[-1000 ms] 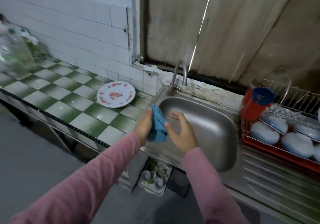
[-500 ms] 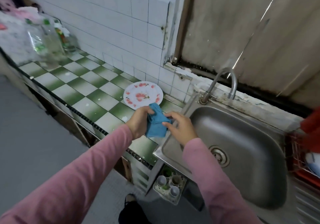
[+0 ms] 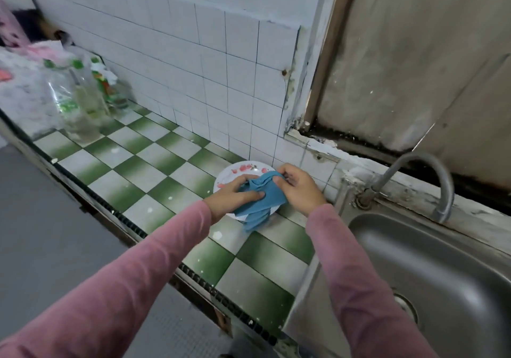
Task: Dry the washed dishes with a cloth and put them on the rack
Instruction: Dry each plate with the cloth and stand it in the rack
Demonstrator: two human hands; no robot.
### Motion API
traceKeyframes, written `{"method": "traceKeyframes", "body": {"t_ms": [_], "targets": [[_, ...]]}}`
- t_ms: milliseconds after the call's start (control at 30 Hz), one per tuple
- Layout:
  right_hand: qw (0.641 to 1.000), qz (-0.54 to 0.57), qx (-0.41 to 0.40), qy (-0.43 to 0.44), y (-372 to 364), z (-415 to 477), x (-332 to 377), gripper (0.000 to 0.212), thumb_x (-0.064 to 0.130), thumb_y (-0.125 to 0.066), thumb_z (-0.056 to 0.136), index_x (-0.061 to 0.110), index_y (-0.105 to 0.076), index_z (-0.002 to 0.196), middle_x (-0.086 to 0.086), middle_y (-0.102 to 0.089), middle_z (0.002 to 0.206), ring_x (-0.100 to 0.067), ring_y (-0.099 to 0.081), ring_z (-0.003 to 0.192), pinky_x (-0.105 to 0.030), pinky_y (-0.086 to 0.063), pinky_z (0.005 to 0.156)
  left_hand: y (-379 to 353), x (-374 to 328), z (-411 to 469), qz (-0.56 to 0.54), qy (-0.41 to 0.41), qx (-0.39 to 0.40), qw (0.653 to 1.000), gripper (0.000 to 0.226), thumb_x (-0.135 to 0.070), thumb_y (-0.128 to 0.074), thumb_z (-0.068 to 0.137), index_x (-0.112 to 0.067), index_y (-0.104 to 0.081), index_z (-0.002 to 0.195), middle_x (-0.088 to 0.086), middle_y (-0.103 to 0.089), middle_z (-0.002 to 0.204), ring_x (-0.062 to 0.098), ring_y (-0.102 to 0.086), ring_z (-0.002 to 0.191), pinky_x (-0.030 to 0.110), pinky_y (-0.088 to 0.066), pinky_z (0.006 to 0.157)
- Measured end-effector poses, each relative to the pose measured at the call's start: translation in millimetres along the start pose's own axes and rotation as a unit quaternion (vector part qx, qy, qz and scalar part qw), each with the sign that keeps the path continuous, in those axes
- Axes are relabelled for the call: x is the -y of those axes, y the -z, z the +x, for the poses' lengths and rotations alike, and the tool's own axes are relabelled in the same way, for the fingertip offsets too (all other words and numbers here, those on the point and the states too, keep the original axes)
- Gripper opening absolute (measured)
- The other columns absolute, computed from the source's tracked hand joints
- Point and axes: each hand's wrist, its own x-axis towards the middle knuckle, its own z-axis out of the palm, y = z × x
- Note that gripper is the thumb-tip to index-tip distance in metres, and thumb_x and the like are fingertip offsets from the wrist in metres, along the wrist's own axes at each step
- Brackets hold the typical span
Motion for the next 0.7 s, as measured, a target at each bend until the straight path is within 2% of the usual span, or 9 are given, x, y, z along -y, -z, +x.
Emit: {"method": "traceKeyframes", "body": {"t_ms": [100,167,233,333,400,467,567,633,700], "targets": [[0.999,-0.022,0.023,0.015,3,20,7,0.009,0.017,-0.055,0.1,0.015,-0.06,0.093,-0.009,-0.067,0.101,-0.028,-0.062,0.093,-0.036,-0.05,0.077,19,0,17,0.069,0.002,-0.014,0.998,0.073,-0.078,-0.073,0.059,-0.063,-0.045,0.125,0.006,-0.041,0.146,0.029,-0.044,0.134,0.048,-0.047,0.105],[0.998,-0.036,0.041,0.031,2,30,13,0.011,0.017,-0.055,0.1,0.018,-0.059,0.09,-0.009,-0.066,0.096,-0.021,-0.058,0.086,-0.031,-0.046,0.073,29,-4,26,0.113,-0.016,-0.032,0.993,0.07,-0.066,-0.072,0.074,-0.062,-0.038,0.135,0.008,-0.014,0.158,0.032,-0.015,0.148,0.045,-0.031,0.116],[0.996,-0.052,0.048,0.046,2,38,17,0.016,0.017,-0.054,0.1,0.023,-0.058,0.086,-0.003,-0.063,0.089,-0.015,-0.055,0.083,-0.028,-0.045,0.071,38,-10,33,0.128,-0.072,-0.036,0.988,0.063,-0.055,-0.072,0.082,-0.054,-0.043,0.138,0.004,-0.011,0.161,0.021,-0.004,0.151,0.045,-0.016,0.122],[0.995,-0.061,0.052,0.066,3,49,20,0.019,0.016,-0.054,0.1,0.028,-0.056,0.086,-0.006,-0.061,0.088,-0.016,-0.053,0.082,-0.033,-0.044,0.074,55,-11,47,0.12,-0.158,0.024,0.98,0.056,-0.059,-0.067,0.081,-0.039,-0.058,0.132,-0.006,-0.045,0.149,0.011,-0.036,0.14,0.044,-0.026,0.12],[0.994,-0.066,0.059,0.058,4,53,22,0.014,0.018,-0.055,0.1,0.026,-0.058,0.088,-0.012,-0.062,0.092,-0.019,-0.054,0.083,-0.038,-0.047,0.076,62,-12,55,0.119,-0.163,0.031,0.979,0.055,-0.062,-0.061,0.081,-0.036,-0.061,0.13,-0.011,-0.05,0.146,0.007,-0.044,0.135,0.038,-0.031,0.118],[0.994,-0.085,0.06,0.039,3,57,20,0.009,0.022,-0.055,0.101,0.017,-0.06,0.095,-0.016,-0.063,0.097,-0.025,-0.058,0.086,-0.043,-0.05,0.082,68,-13,64,0.117,-0.191,0.011,0.975,0.047,-0.051,-0.058,0.087,-0.026,-0.065,0.127,-0.009,-0.058,0.137,0.007,-0.052,0.127,0.034,-0.038,0.113],[0.994,-0.098,0.041,0.016,-3,62,18,0.008,0.026,-0.059,0.098,0.019,-0.06,0.095,-0.012,-0.065,0.099,-0.032,-0.061,0.096,-0.046,-0.05,0.087,77,-18,73,0.096,-0.223,0.001,0.97,0.027,-0.032,-0.056,0.095,-0.013,-0.071,0.108,-0.008,-0.069,0.101,0.007,-0.062,0.094,0.029,-0.048,0.09],[0.996,-0.076,0.028,-0.021,-12,63,17,0.005,0.026,-0.065,0.094,0.026,-0.062,0.097,-0.01,-0.065,0.103,-0.031,-0.063,0.099,-0.044,-0.051,0.088,84,-23,78,0.1,-0.24,0.008,0.966,0.019,-0.028,-0.056,0.095,-0.016,-0.07,0.097,-0.009,-0.066,0.088,0.006,-0.059,0.082,0.022,-0.047,0.079],[0.997,-0.057,0.029,-0.047,-21,63,17,0.021,0.024,-0.07,0.091,0.023,-0.063,0.111,-0.008,-0.066,0.11,-0.027,-0.064,0.102,-0.039,-0.054,0.089,93,-27,84,0.122,-0.251,0.025,0.96,0.012,-0.023,-0.057,0.096,-0.023,-0.069,0.095,-0.015,-0.067,0.086,0.003,-0.06,0.082,0.019,-0.048,0.079]]}}
